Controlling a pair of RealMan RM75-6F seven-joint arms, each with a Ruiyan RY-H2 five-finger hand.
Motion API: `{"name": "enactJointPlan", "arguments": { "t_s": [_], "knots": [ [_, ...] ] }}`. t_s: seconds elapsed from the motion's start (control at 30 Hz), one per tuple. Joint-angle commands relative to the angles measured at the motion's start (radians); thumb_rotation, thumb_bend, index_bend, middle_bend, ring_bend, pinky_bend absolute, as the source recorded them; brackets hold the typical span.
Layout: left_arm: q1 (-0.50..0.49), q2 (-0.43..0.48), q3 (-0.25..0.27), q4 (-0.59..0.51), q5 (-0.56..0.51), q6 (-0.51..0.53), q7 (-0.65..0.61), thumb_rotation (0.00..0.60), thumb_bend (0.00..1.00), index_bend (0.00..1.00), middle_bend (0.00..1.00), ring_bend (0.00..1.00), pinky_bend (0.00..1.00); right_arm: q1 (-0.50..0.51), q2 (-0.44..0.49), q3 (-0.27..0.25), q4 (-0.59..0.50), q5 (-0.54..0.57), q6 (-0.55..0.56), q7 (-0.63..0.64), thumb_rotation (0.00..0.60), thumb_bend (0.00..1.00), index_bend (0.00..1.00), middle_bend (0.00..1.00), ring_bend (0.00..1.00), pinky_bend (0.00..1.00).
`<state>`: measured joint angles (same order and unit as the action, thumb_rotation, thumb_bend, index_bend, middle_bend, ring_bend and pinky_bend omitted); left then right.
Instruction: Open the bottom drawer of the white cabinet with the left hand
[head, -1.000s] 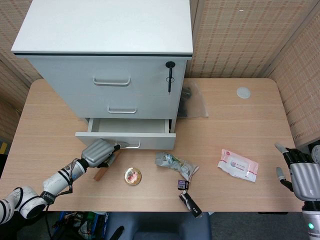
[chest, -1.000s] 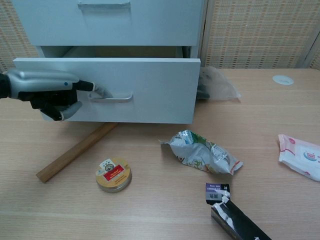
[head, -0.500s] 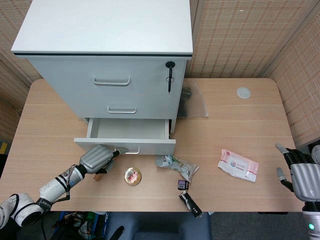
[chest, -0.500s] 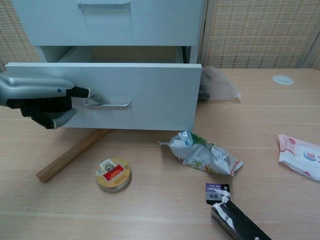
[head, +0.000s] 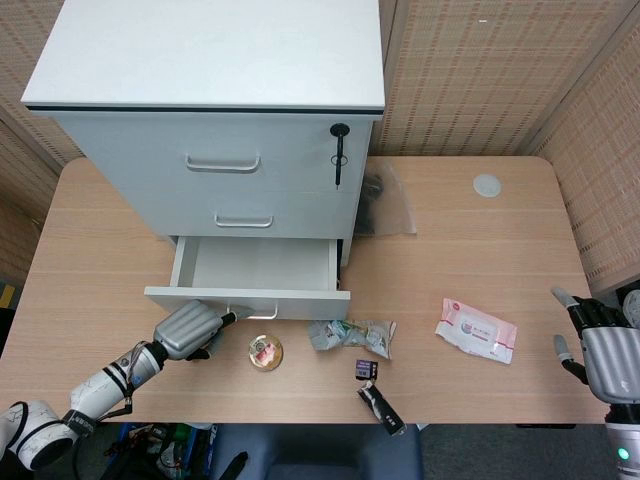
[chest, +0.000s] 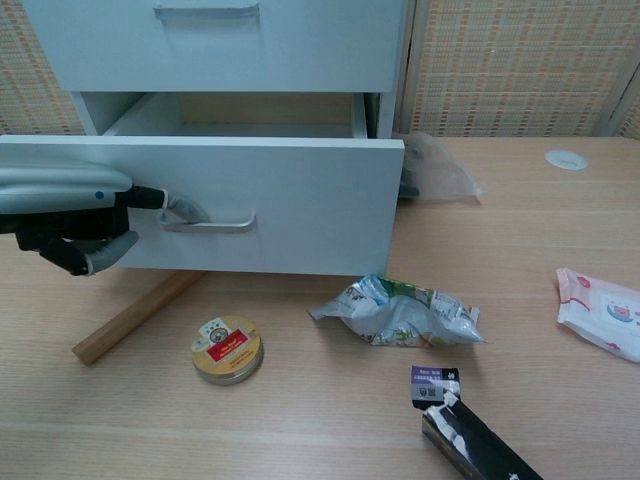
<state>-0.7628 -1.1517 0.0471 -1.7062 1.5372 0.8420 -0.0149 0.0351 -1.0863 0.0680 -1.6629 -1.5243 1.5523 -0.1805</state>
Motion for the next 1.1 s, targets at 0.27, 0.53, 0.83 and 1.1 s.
{"name": "enactJointPlan", "arguments": {
  "t_s": [0.27, 0.53, 0.83, 1.1],
  "knots": [
    [0.026, 0.024, 0.009, -0.042, 0.026, 0.039, 0.015, 0.6, 0.73, 0.14, 0.9, 0.91, 1.0, -0.003, -0.001, 0.001, 0.002, 0.0, 0.004, 0.001, 0.6, 0.36, 0.17, 0.28, 0.24, 0.31],
    [0.055, 0.045, -0.001, -0.058, 0.075, 0.123, -0.006, 0.6, 0.73, 0.14, 0.88, 0.89, 1.0, -0.005, -0.002, 0.001, 0.003, -0.003, 0.008, 0.004, 0.6, 0.37, 0.17, 0.28, 0.25, 0.31],
    [0.14, 0.1, 0.007, -0.089, 0.111, 0.266, -0.007, 0.6, 0.73, 0.16, 0.85, 0.85, 0.98, -0.01, -0.001, 0.0, 0.006, -0.005, 0.016, 0.012, 0.6, 0.36, 0.17, 0.28, 0.25, 0.31],
    [0.276, 0.155, 0.046, -0.09, 0.078, 0.397, 0.015, 0.6, 0.72, 0.28, 0.76, 0.73, 0.94, -0.01, -0.006, -0.001, 0.014, -0.007, 0.014, 0.026, 0.6, 0.36, 0.17, 0.28, 0.25, 0.31]
  ]
}}
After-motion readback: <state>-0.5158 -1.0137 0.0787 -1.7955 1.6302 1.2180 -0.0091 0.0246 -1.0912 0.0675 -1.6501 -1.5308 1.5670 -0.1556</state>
